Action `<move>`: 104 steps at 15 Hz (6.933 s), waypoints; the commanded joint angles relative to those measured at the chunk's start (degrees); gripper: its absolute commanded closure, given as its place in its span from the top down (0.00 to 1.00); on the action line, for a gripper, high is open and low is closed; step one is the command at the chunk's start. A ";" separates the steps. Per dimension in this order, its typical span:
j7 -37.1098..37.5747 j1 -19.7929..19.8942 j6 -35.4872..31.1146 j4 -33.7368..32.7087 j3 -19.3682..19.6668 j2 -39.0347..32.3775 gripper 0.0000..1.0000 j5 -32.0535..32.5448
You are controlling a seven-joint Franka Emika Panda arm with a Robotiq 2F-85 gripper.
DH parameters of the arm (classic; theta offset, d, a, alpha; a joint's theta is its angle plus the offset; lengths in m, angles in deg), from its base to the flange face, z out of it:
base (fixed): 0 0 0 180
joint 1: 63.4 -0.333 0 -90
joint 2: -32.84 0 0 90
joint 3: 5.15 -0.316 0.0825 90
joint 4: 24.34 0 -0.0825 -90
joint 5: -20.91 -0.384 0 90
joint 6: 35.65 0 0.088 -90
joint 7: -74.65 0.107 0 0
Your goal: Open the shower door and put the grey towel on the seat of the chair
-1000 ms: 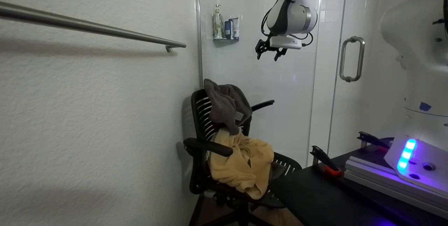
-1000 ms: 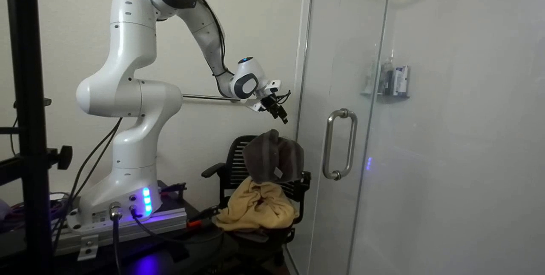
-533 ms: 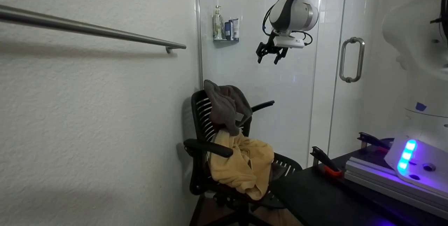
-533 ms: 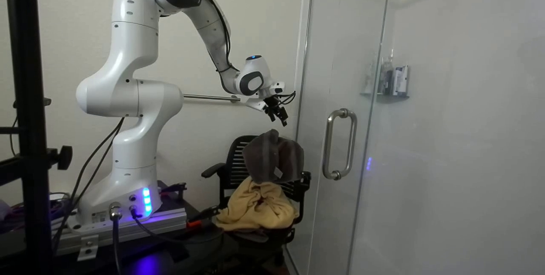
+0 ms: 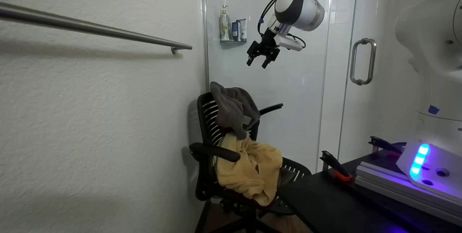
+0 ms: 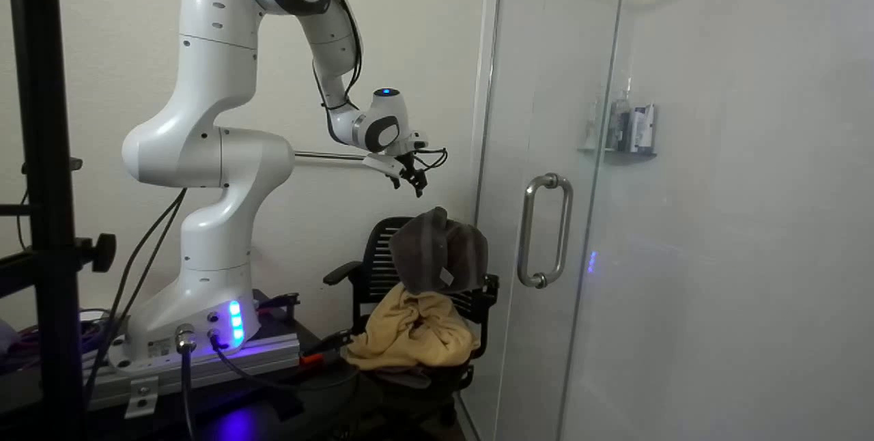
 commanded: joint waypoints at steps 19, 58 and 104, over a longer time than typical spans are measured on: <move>-5.38 -45.60 0.02 -1.33 47.53 5.37 1.00 2.03; 15.29 -70.86 -0.69 -35.79 68.85 46.70 0.74 56.82; 68.06 -68.65 43.28 -44.57 51.12 59.56 0.79 112.48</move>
